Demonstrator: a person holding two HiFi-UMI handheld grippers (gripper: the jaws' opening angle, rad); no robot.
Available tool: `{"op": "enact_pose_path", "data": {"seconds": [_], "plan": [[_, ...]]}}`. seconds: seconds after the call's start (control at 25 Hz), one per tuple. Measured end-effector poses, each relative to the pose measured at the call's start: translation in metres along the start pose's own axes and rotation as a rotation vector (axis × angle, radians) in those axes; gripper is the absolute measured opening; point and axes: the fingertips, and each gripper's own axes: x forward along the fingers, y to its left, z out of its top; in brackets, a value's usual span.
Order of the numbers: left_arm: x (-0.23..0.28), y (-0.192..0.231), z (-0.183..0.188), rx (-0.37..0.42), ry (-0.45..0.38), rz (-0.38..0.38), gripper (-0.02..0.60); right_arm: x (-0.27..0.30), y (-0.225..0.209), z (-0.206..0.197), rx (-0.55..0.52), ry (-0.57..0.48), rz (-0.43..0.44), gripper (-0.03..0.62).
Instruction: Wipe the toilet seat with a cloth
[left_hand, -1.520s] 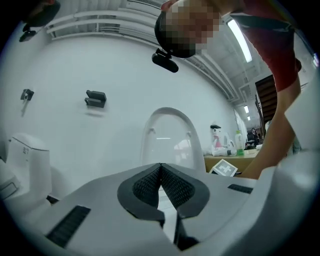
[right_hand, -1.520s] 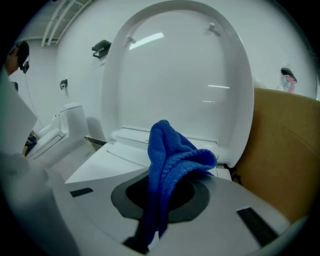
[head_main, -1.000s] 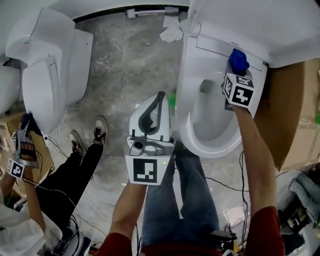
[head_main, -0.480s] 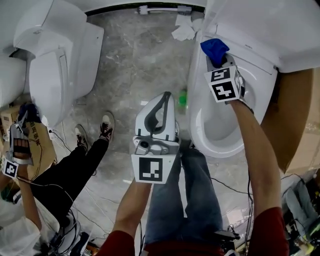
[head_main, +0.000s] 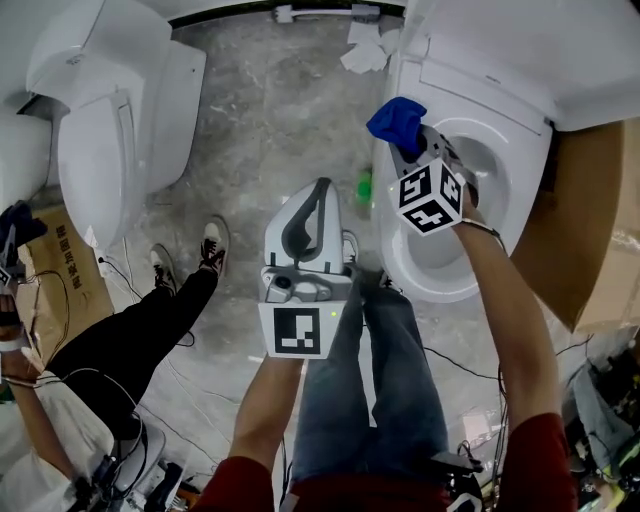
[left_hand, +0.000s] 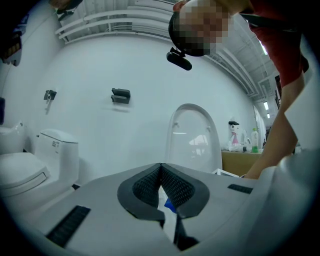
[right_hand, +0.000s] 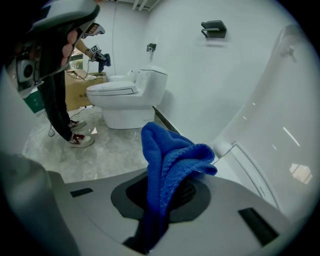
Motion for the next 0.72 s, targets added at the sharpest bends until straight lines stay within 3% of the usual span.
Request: {"op": "enact_pose_path", "data": {"seconds": [0.4, 0.72], "plan": [[-0.016, -0.009, 0.006, 0.018, -0.016, 0.008, 0.017, -0.054, 0.098, -0.036, 0.009, -0.004, 0.109, 0.054], [-0.023, -0.026, 0.003, 0.020, -0.018, 0.004, 0.016, -0.098, 0.158, -0.077, 0.109, 0.031, 0.144, 0.054]]}}
